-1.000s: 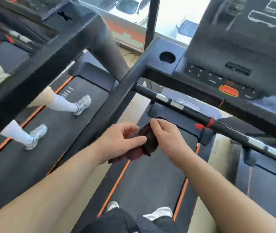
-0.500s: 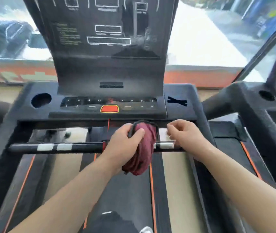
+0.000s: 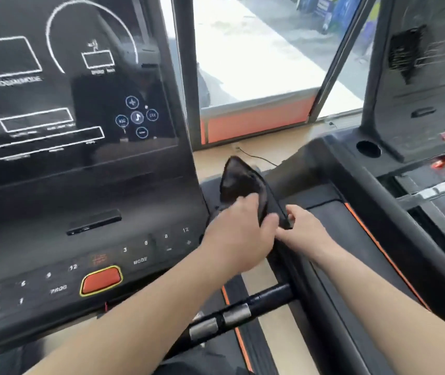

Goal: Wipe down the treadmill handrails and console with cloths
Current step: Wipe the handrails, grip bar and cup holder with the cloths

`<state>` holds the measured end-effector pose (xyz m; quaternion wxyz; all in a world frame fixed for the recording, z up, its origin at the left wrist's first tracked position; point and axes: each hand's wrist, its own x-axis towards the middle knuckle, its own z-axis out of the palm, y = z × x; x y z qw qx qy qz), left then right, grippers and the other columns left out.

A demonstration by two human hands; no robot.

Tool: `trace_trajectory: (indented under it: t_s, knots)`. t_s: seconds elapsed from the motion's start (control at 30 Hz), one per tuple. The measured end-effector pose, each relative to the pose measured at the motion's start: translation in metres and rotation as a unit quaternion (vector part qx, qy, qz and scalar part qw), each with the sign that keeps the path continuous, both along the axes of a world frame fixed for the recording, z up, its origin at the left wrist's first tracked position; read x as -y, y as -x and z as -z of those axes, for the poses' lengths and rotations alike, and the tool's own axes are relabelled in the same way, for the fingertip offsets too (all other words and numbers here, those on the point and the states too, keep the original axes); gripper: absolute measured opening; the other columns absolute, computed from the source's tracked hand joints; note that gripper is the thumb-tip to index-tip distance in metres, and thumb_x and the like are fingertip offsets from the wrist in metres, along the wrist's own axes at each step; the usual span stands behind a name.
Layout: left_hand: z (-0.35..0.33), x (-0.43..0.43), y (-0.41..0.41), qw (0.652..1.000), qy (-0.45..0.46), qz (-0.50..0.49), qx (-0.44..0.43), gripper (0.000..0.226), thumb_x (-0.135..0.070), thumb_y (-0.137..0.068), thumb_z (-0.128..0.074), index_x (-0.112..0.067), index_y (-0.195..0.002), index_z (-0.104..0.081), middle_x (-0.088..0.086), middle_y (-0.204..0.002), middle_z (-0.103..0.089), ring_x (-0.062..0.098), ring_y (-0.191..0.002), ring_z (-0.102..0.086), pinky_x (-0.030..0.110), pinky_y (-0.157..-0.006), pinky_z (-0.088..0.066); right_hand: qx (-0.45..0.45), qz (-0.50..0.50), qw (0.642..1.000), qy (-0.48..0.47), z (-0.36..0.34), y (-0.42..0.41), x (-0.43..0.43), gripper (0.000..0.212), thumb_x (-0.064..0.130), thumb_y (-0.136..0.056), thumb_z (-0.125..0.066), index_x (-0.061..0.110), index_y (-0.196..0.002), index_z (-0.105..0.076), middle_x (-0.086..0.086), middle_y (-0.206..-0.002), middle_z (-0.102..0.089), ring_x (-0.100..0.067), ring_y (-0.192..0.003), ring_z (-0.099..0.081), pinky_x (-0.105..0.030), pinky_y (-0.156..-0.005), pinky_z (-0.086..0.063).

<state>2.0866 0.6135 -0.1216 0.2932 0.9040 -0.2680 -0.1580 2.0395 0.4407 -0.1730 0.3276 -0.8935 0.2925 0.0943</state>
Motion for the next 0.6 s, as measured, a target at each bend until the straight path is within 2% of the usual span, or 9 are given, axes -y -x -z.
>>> trace_trajectory:
  t_s: [0.03,0.1,0.13,0.2,0.3,0.37,0.43,0.5,0.6]
  knots:
    - [0.016,0.006,0.0,0.995,-0.083,0.053,0.023,0.038,-0.052,-0.102,-0.037,-0.021,-0.117,-0.054,0.008,-0.128,-0.057,0.032,-0.124,-0.052,0.05,-0.103,-0.045,-0.012,-0.002,1.0,0.002,0.002,0.0,0.0,0.059,0.042,-0.082,-0.074,0.016,-0.133,-0.058,-0.008,-0.127,-0.062,-0.025,-0.122,-0.058,-0.034,-0.097,-0.046]
    - [0.048,0.017,-0.011,0.971,-0.177,0.122,0.106,0.05,-0.047,-0.105,-0.03,-0.015,-0.14,-0.047,0.016,-0.16,-0.032,0.038,-0.149,-0.025,0.052,-0.12,-0.026,-0.022,-0.006,0.999,0.029,0.007,-0.005,0.004,0.056,0.048,-0.076,-0.074,0.02,-0.123,-0.063,-0.003,-0.12,-0.065,-0.023,-0.115,-0.062,-0.035,-0.096,-0.05]
    - [0.061,0.021,-0.015,0.962,-0.193,0.142,0.134,0.053,-0.044,-0.106,-0.028,-0.014,-0.148,-0.04,0.016,-0.166,-0.021,0.039,-0.153,-0.013,0.053,-0.123,-0.018,-0.026,-0.009,0.999,0.042,0.01,-0.005,0.006,0.057,0.049,-0.075,-0.074,0.021,-0.123,-0.064,-0.002,-0.119,-0.064,-0.022,-0.115,-0.061,-0.035,-0.097,-0.051]
    - [0.082,0.027,-0.021,0.953,-0.218,0.165,0.132,0.059,-0.044,-0.107,-0.026,-0.016,-0.16,-0.021,0.013,-0.171,-0.004,0.04,-0.156,0.004,0.055,-0.126,-0.005,-0.019,-0.008,0.998,0.051,0.017,-0.004,0.005,0.062,0.044,-0.079,-0.077,0.018,-0.132,-0.061,-0.001,-0.126,-0.059,-0.021,-0.12,-0.058,-0.036,-0.101,-0.05]
    - [0.107,0.033,-0.017,0.95,-0.246,0.159,0.104,0.068,-0.052,-0.106,-0.016,-0.024,-0.162,0.01,0.007,-0.169,0.022,0.033,-0.152,0.028,0.053,-0.124,0.012,0.015,-0.015,0.997,0.07,0.025,0.001,0.007,0.058,0.039,-0.085,-0.076,0.016,-0.136,-0.059,0.0,-0.131,-0.054,-0.02,-0.125,-0.054,-0.034,-0.104,-0.047]
    - [0.113,0.034,-0.028,0.947,-0.243,0.162,0.132,0.07,-0.058,-0.104,-0.012,-0.028,-0.162,0.013,0.005,-0.169,0.023,0.028,-0.153,0.028,0.051,-0.124,0.014,0.023,-0.024,0.998,0.059,0.029,0.002,0.013,0.055,0.039,-0.088,-0.074,0.018,-0.136,-0.058,0.002,-0.131,-0.055,-0.018,-0.125,-0.054,-0.032,-0.104,-0.045]
    - [0.113,0.037,-0.058,0.949,-0.237,0.138,0.155,0.07,-0.063,-0.102,-0.012,-0.033,-0.162,0.01,0.003,-0.17,0.018,0.025,-0.156,0.021,0.048,-0.125,0.012,0.022,-0.034,0.998,0.053,0.032,0.004,0.019,0.056,0.044,-0.087,-0.074,0.022,-0.135,-0.058,0.004,-0.131,-0.057,-0.018,-0.124,-0.055,-0.036,-0.104,-0.047]
    - [0.112,0.042,-0.088,0.952,-0.254,0.083,0.149,0.071,-0.063,-0.102,-0.011,-0.032,-0.162,0.009,0.003,-0.171,0.017,0.025,-0.156,0.017,0.048,-0.126,0.008,0.02,-0.044,0.997,0.056,0.035,0.005,0.022,0.057,0.048,-0.087,-0.073,0.025,-0.137,-0.056,0.004,-0.133,-0.057,-0.019,-0.124,-0.056,-0.041,-0.103,-0.048]
    - [0.114,0.048,-0.08,0.956,-0.267,0.025,0.121,0.071,-0.057,-0.103,-0.01,-0.024,-0.163,0.01,0.007,-0.17,0.02,0.027,-0.156,0.021,0.05,-0.125,0.009,0.022,-0.05,0.996,0.069,0.037,0.005,0.018,0.057,0.046,-0.09,-0.072,0.023,-0.139,-0.054,0.0,-0.134,-0.057,-0.023,-0.125,-0.056,-0.038,-0.102,-0.048]
